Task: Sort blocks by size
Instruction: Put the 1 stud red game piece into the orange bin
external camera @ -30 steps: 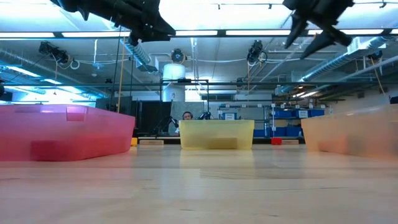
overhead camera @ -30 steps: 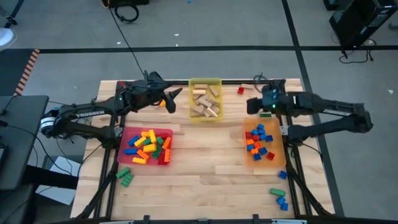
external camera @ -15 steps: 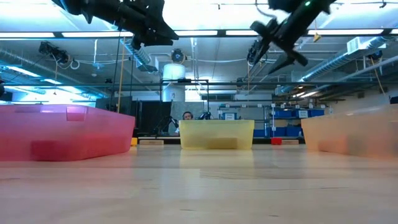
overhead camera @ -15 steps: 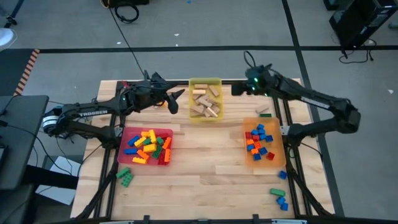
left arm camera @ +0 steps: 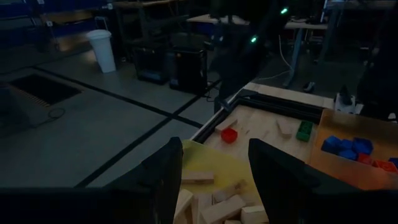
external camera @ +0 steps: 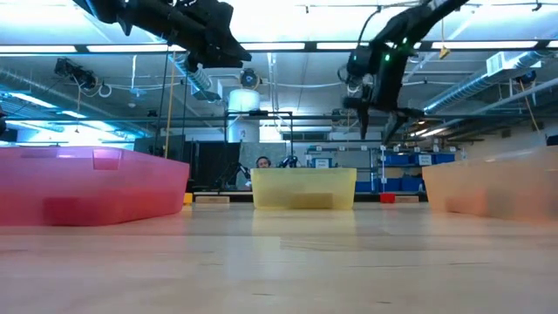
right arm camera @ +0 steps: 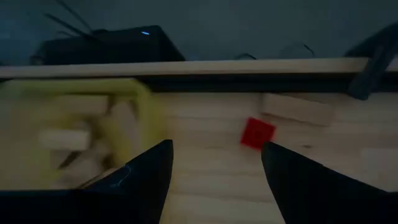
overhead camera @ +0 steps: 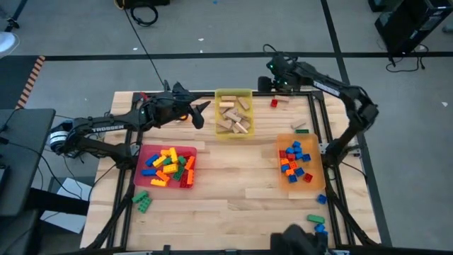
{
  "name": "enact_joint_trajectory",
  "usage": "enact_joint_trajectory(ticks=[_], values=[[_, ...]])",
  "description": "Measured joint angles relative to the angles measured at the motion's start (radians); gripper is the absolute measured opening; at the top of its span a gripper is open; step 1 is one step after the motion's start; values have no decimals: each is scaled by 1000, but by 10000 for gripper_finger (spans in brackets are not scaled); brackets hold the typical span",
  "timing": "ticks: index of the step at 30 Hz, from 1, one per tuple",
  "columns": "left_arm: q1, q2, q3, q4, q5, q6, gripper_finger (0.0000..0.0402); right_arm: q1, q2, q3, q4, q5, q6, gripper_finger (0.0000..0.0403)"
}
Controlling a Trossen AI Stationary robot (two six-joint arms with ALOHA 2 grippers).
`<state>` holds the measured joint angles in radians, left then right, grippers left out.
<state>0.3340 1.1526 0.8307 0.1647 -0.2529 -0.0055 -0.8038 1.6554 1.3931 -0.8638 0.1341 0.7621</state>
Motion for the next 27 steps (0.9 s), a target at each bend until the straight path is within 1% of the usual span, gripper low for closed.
enact_joint_trajectory(ticks=[8, 12, 21, 27], values=[[0, 0, 0, -2, -1, 1, 193, -75, 143, 12, -44, -20, 31, 268], [0, 0, 0, -9, -1, 3, 193, -96, 202, 12, -62, -59, 54, 277], [0, 0, 0, -7, -12, 31, 193, -90, 306, 12, -68, -90, 69, 295], [0, 0, 0, -18, -25, 31, 193, -89, 351, 12, -42, -80, 81, 290]])
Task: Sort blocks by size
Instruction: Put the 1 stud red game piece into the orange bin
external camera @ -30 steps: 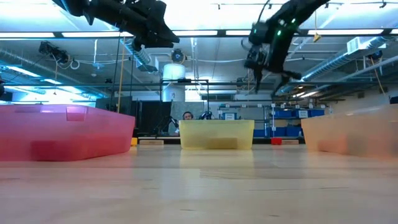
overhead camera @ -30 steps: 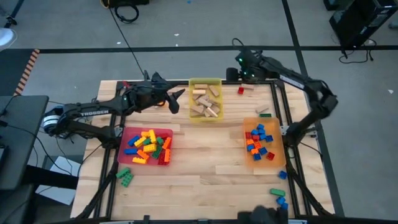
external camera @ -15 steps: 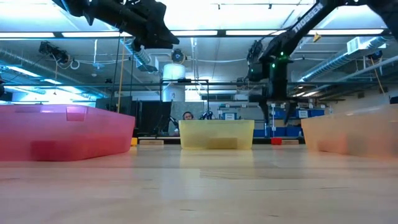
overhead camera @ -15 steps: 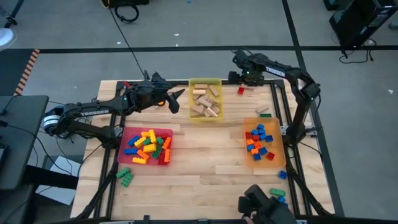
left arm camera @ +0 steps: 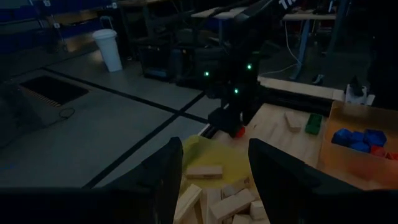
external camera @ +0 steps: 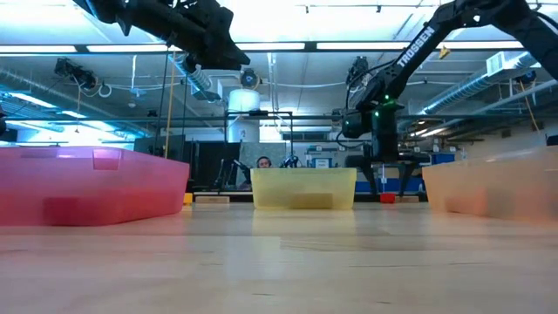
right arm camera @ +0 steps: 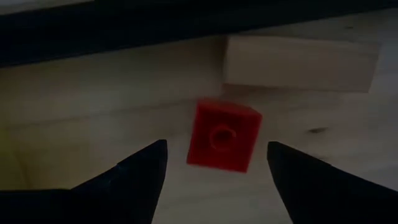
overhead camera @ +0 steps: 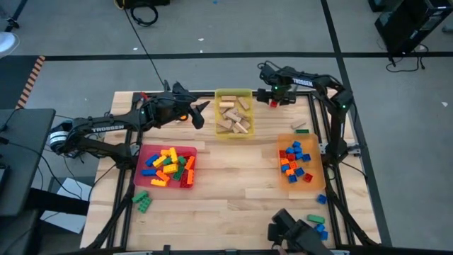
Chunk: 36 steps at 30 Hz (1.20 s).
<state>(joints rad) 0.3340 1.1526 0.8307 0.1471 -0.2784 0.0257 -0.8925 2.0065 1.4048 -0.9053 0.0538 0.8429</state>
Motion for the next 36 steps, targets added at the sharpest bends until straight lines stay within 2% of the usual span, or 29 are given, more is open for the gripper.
enact_joint_trajectory(ticks=[8, 18, 25, 30, 36], values=[[0, 0, 0, -30, -2, -2, 193, -18, 6, -38, 66, 26, 7, 262], [0, 0, 0, -46, -2, -3, 193, -22, -3, -96, 134, 27, -57, 152], [0, 0, 0, -45, -3, -3, 193, -21, -20, -99, 110, -10, -121, 152], [0, 0, 0, -45, -3, -3, 193, -9, -141, -102, 70, -77, -150, 158], [0, 0, 0, -44, -3, 8, 193, 53, -362, -103, -74, -56, -182, 156]])
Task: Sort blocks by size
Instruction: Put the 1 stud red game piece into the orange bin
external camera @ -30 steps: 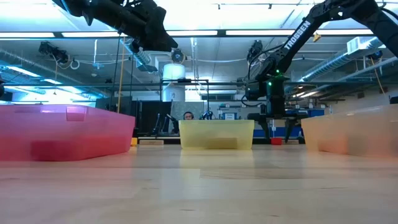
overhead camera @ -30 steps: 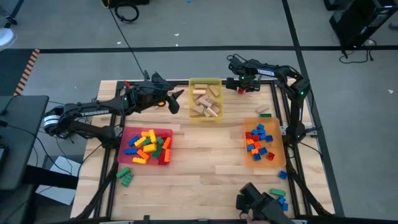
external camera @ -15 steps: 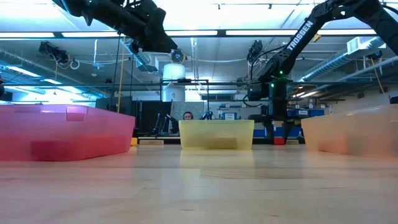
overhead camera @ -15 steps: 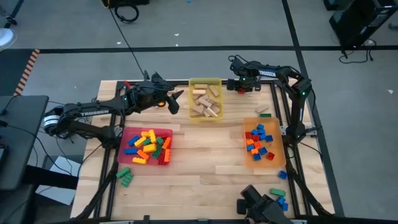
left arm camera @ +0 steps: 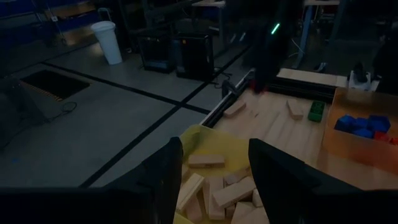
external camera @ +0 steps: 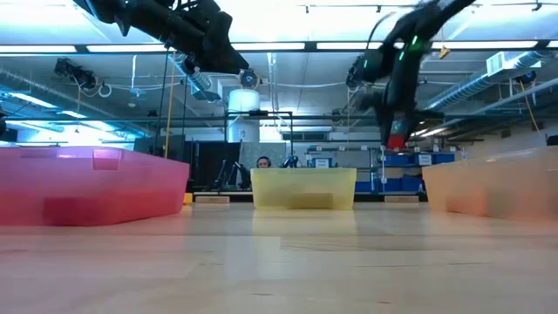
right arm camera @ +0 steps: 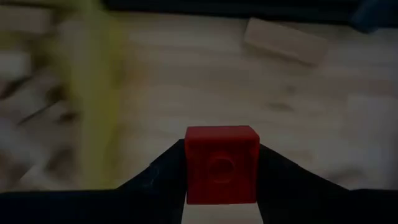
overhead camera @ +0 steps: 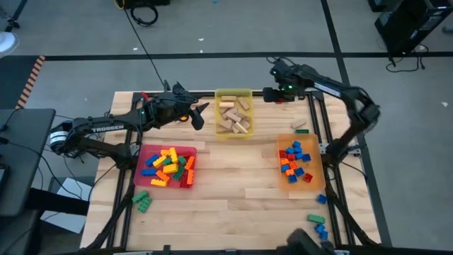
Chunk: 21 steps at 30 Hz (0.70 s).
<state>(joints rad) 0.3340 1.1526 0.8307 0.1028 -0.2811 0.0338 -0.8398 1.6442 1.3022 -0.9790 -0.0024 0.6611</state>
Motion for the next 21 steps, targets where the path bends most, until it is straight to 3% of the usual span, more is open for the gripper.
enact_joint_trajectory(ticks=[7, 13, 21], values=[[0, 0, 0, 5, 0, 16, 193, 152, -251, 1, -165, 34, 99, 157], [0, 0, 0, 55, 0, 15, 193, 334, -388, -1, -347, 101, 246, 157], [-1, 0, 0, 91, 1, 15, 193, 575, -500, -217, -368, 134, 503, 157]])
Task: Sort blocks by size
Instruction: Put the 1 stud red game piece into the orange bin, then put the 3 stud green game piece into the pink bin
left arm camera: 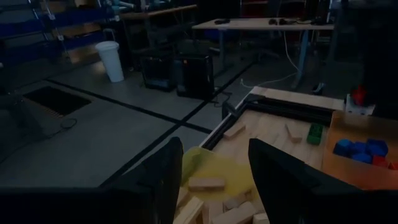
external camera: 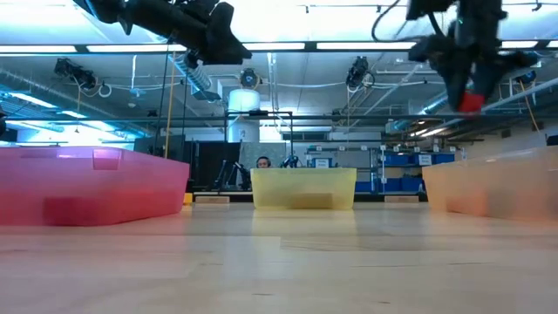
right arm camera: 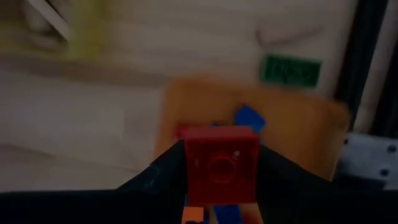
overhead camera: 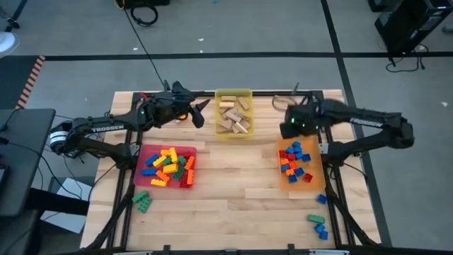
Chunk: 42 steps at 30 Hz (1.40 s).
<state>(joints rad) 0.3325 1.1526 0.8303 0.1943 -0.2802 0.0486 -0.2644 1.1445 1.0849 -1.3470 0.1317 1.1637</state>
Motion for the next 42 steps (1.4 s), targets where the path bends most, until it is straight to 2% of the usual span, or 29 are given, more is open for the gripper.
enact_joint_trajectory(ticks=[3, 6, 11, 19, 22, 25, 33, 42], values=[[-15, 0, 0, 2, 13, 17, 193, 67, -25, -108, 68, -27, 68, 157], [-54, 0, 1, -1, 9, 113, 193, 115, -35, -190, 146, -63, 101, 157], [-139, 0, 22, -2, -114, 175, 193, 175, -34, -254, 181, -79, 145, 170], [-255, 0, 29, -5, -232, 150, 193, 244, -34, -266, 170, -39, 171, 237], [-314, 0, 30, -4, -315, 132, 193, 274, -35, -266, 159, -32, 166, 257], [-389, 0, 30, -5, -410, 131, 193, 329, -44, -266, 146, -72, 167, 268], [-543, 0, 30, -5, -557, 73, 193, 634, -75, -190, 141, -99, 312, 262], [-609, 0, 30, -62, -562, 106, 193, 1021, -29, -140, 234, -99, 423, 248]])
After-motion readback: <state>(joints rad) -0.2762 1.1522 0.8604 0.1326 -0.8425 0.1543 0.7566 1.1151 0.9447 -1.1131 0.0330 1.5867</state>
